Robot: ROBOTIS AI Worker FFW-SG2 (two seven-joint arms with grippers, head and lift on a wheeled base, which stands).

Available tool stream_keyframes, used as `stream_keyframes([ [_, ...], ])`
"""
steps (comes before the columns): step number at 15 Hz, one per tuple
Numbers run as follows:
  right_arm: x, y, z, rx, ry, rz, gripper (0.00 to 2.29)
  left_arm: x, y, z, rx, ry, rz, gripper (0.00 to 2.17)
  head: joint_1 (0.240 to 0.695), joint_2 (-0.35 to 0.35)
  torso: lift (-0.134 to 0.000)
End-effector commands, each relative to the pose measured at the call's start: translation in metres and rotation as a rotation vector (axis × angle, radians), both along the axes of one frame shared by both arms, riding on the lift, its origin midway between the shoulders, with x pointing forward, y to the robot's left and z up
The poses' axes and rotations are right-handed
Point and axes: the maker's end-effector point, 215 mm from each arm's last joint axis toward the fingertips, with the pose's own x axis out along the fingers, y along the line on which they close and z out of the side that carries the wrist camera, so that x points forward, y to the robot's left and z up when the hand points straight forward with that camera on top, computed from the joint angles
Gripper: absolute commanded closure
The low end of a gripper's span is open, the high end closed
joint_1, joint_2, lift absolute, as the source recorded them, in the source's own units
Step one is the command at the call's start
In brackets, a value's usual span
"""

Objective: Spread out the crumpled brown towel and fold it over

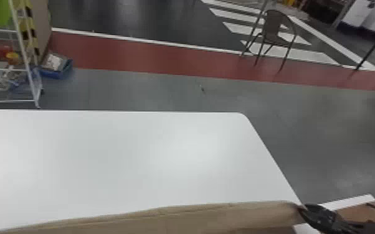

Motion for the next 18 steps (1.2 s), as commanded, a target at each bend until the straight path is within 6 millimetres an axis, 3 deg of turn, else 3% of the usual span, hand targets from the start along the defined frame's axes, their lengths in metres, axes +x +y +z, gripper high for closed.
stream_keyframes([
  [1,-0.01,-0.007,-0.011,-0.04,0.02,0.012,1.46,-0.004,0.01,-0.01,-0.003,-0.03,0.014,1.61,0.695,-0.35,-0.123],
  [3,-0.015,-0.008,-0.021,-0.075,0.035,0.032,1.42,-0.008,0.018,-0.019,-0.011,-0.048,0.02,1.55,0.695,-0.35,-0.123],
  [4,-0.018,-0.006,-0.025,-0.086,0.037,0.044,1.19,-0.009,0.022,-0.021,-0.005,-0.069,0.021,1.51,0.695,-0.35,-0.123],
  [6,-0.025,-0.003,-0.029,-0.094,0.046,0.059,0.94,-0.015,0.022,-0.024,-0.013,-0.079,0.003,1.11,0.695,-0.35,-0.123],
  [12,-0.055,-0.005,-0.05,-0.099,0.108,0.069,0.92,-0.05,0.039,-0.026,-0.019,-0.056,0.007,1.09,0.695,-0.35,-0.123],
  [14,-0.061,-0.009,-0.05,-0.097,0.111,0.064,0.85,-0.062,0.035,-0.028,-0.035,-0.05,-0.02,0.55,0.695,-0.35,-0.123],
  [16,-0.064,-0.008,-0.048,-0.079,0.105,0.059,0.65,-0.067,0.037,-0.032,-0.047,-0.042,-0.02,0.18,0.695,-0.35,-0.123],
  [18,-0.063,-0.007,-0.046,-0.067,0.098,0.057,0.46,-0.069,0.043,-0.027,-0.06,-0.054,-0.013,0.14,0.695,-0.35,-0.123],
])
